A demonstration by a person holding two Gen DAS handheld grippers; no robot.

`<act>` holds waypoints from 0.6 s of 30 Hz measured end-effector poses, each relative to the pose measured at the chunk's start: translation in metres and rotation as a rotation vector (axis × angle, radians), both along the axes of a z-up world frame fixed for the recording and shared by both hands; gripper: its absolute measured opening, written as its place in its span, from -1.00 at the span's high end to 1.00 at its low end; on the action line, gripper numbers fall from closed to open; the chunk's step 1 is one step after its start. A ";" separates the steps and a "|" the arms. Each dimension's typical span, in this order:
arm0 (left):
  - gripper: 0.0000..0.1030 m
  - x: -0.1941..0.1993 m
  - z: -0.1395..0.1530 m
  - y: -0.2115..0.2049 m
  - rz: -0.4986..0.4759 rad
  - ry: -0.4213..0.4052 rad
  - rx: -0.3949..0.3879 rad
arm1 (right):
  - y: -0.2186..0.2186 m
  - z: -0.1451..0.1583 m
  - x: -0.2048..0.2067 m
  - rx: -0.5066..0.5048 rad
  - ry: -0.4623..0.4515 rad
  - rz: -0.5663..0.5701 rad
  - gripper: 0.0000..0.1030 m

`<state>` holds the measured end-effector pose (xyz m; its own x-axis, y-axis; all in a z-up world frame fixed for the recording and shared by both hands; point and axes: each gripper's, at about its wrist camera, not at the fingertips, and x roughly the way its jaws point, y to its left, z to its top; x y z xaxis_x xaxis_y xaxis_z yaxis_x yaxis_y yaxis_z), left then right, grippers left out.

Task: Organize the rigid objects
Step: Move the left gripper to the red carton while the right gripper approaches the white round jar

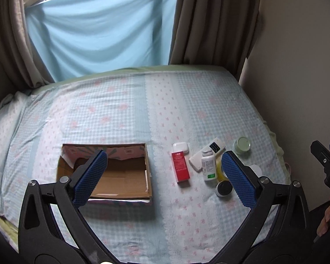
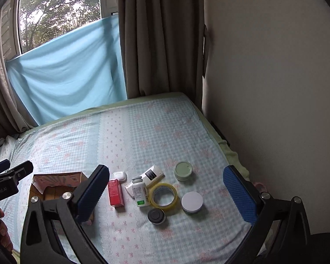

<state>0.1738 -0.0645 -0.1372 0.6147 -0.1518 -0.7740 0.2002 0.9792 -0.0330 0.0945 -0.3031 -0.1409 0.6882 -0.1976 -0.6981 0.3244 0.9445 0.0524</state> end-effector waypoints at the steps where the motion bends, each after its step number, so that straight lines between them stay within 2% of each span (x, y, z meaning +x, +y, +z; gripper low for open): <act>1: -0.99 0.008 -0.011 -0.007 -0.004 0.025 0.000 | -0.008 -0.012 0.006 0.015 0.021 -0.011 -1.00; 9: -0.99 0.071 -0.110 -0.065 -0.013 0.233 0.038 | -0.073 -0.118 0.041 0.144 0.222 -0.153 -1.00; 14: -0.99 0.103 -0.175 -0.089 0.011 0.379 0.086 | -0.100 -0.188 0.063 0.179 0.412 -0.191 -0.99; 18: -0.99 0.126 -0.225 -0.103 0.023 0.468 0.138 | -0.110 -0.233 0.079 0.215 0.509 -0.194 -0.99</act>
